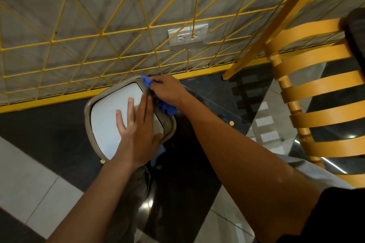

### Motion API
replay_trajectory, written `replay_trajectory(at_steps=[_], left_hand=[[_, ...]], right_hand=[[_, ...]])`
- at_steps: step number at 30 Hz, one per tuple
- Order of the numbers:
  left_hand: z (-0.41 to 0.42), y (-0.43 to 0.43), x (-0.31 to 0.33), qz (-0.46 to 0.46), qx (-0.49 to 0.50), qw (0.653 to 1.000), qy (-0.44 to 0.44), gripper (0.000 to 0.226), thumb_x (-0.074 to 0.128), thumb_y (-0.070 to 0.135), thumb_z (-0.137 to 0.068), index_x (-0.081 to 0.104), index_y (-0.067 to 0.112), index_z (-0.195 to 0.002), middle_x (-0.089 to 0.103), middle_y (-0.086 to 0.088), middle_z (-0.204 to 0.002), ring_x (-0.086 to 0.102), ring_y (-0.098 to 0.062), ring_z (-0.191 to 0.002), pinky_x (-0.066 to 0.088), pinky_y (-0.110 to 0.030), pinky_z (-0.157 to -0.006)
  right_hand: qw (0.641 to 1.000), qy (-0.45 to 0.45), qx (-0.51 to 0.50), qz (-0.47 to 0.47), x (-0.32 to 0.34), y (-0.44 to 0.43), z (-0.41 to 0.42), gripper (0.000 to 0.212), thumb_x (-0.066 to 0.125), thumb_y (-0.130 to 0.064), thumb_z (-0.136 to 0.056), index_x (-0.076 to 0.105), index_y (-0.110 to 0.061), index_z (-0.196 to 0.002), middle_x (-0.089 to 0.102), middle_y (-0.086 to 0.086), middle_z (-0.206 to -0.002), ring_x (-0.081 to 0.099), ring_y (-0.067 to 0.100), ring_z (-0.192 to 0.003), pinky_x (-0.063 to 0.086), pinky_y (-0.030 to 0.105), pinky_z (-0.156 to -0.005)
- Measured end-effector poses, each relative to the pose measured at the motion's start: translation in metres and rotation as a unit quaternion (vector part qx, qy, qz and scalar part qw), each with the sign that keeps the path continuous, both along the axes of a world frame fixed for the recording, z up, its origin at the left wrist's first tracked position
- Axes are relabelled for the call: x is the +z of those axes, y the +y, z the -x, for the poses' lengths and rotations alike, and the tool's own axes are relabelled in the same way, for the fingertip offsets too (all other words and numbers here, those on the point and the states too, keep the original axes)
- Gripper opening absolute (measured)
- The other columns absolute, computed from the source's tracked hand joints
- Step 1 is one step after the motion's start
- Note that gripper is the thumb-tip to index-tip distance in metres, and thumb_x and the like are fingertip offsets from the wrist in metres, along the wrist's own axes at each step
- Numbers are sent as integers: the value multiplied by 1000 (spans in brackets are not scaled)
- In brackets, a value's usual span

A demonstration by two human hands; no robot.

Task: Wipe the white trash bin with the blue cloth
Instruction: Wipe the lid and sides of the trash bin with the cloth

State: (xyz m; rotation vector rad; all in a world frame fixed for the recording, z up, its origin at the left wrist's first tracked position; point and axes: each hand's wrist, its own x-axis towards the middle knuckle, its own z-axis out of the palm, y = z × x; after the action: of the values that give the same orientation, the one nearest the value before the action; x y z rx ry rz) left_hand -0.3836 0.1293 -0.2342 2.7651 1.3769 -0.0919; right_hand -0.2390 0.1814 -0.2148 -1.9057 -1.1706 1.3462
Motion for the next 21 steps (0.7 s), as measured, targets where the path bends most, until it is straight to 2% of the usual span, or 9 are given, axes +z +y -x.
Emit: replay_trajectory(at_steps=[2, 3, 6, 8, 10, 14, 17, 20, 21], left_hand=[[1, 0, 1, -9, -2, 1000, 7, 98, 85, 35, -50, 41, 0, -131, 48, -20, -136, 39, -44, -126, 37, -67, -89], [2, 0, 2, -12, -5, 1000, 15, 97, 83, 36, -52, 41, 0, -131, 48, -20, -137, 34, -42, -127, 37, -67, -89], [2, -1, 2, -21, -16, 998, 54, 90, 73, 42, -62, 40, -1, -134, 44, -20, -140, 32, -42, -130, 38, -64, -91], [2, -1, 2, -19, -14, 997, 75, 91, 72, 45, -63, 39, -1, -135, 43, -20, -141, 39, -43, -129, 38, -64, -93], [1, -2, 3, -15, -7, 998, 63, 93, 74, 44, -63, 36, 0, -136, 41, -20, -142, 39, -44, -129, 35, -64, -95], [-3, -4, 3, 21, 17, 999, 16, 102, 79, 34, -60, 25, 3, -140, 31, -18, -148, 28, -44, -134, 26, -67, -99], [-4, -3, 2, 46, 30, 998, 18, 108, 82, 28, -54, 22, 5, -141, 30, -17, -149, 28, -45, -134, 25, -67, -99], [-6, -2, 4, 67, 34, 997, 16, 107, 81, 26, -57, 19, 5, -142, 31, -18, -149, 29, -47, -133, 24, -68, -98], [-6, -2, 7, 72, 33, 997, 13, 106, 80, 27, -59, 17, 6, -143, 28, -17, -150, 26, -46, -135, 22, -67, -100]], right_hand=[[1000, 6, 13, 28, -1, 14, 3, 33, 40, -16, -96, 62, 2, -112, 62, 18, -107, 54, 29, -100, 37, 28, -81], [999, 4, 22, 41, -2, 20, 3, 32, 38, -17, -97, 62, 1, -109, 60, 17, -106, 52, 28, -99, 36, 27, -80], [998, -16, 41, 43, 0, 24, 3, 31, 33, -15, -99, 56, -4, -81, 50, 11, -85, 43, 21, -86, 32, 26, -65], [999, -15, 22, 37, 0, 14, 4, 35, 31, -15, -99, 60, 3, -91, 54, 11, -81, 45, 23, -80, 32, 30, -65], [999, 9, -17, 40, -1, -3, 5, 36, 33, -19, -99, 62, 2, -100, 58, 9, -76, 51, 22, -70, 38, 33, -65], [996, 22, -59, 61, -7, -43, 3, 32, 37, -21, -97, 63, -5, -105, 64, 14, -88, 59, 27, -86, 46, 38, -81], [991, 52, -96, 81, -6, -76, 5, 28, 39, -19, -96, 64, -11, -104, 60, 4, -73, 57, 17, -68, 44, 27, -65], [989, 48, -95, 98, -10, -102, 9, 31, 40, -16, -95, 63, -12, -115, 67, 11, -99, 60, 22, -87, 42, 28, -72], [986, 58, -107, 110, -11, -107, 9, 29, 41, -17, -95, 64, -10, -113, 66, 12, -102, 59, 22, -89, 42, 29, -72]])
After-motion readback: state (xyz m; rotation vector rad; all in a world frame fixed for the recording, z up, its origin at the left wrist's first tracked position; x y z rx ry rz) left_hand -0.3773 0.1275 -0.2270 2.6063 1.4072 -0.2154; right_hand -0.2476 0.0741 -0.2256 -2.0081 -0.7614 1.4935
